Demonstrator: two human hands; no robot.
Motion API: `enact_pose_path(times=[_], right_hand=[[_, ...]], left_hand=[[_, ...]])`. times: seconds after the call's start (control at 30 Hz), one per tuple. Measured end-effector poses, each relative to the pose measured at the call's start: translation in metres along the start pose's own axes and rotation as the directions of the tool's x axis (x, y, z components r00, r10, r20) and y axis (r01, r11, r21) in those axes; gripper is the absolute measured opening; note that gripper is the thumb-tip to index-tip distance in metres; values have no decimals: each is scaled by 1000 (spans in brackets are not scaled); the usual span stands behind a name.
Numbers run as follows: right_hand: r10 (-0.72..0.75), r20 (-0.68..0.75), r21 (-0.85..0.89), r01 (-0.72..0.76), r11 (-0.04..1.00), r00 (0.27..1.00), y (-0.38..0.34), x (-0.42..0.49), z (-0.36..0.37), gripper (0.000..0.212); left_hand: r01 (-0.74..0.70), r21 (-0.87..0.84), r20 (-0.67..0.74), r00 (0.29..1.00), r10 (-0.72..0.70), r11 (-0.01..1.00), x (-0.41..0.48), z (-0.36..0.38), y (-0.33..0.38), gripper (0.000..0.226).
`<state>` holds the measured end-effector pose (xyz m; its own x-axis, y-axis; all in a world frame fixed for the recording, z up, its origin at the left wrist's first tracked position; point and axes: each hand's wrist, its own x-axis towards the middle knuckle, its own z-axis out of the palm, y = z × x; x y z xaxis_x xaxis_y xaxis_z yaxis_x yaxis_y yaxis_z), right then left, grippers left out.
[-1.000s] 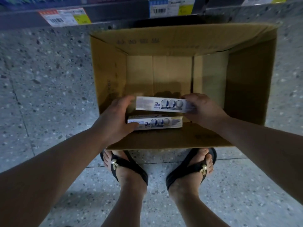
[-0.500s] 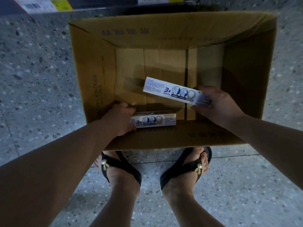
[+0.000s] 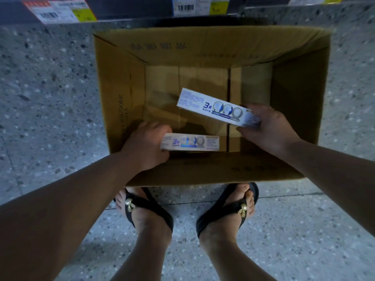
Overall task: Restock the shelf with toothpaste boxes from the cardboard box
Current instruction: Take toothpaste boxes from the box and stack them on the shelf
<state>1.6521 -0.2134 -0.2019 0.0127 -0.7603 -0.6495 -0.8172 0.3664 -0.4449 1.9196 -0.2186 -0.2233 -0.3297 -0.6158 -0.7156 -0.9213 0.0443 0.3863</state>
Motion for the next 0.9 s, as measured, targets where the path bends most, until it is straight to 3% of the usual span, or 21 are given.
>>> enact_pose_path(times=[0.1,0.43,0.6,0.7,0.9], right_hand=[[42,-39,25,-41,999,998,-14,-15,-19,56],[69,-195,113,-47,992,978,-109,-131,-148,45],[-70,-250,101,98,990,966,-170,-194,-219,43],[-149,-268,92,179,979,952,-211,-232,-263,48],[-287,-293,86,324,942,912,-290,-312,-347,47]], left_hand=[[-30,-144,-78,997,19,989,-21,-15,5,47],[-189,-321,-343,937,72,928,-176,-130,56,51],[-221,-474,-417,909,4,852,-269,-197,84,49],[-283,-463,-539,842,-14,840,-327,-233,100,51],[-320,-526,-644,755,-123,788,-439,-296,130,46]])
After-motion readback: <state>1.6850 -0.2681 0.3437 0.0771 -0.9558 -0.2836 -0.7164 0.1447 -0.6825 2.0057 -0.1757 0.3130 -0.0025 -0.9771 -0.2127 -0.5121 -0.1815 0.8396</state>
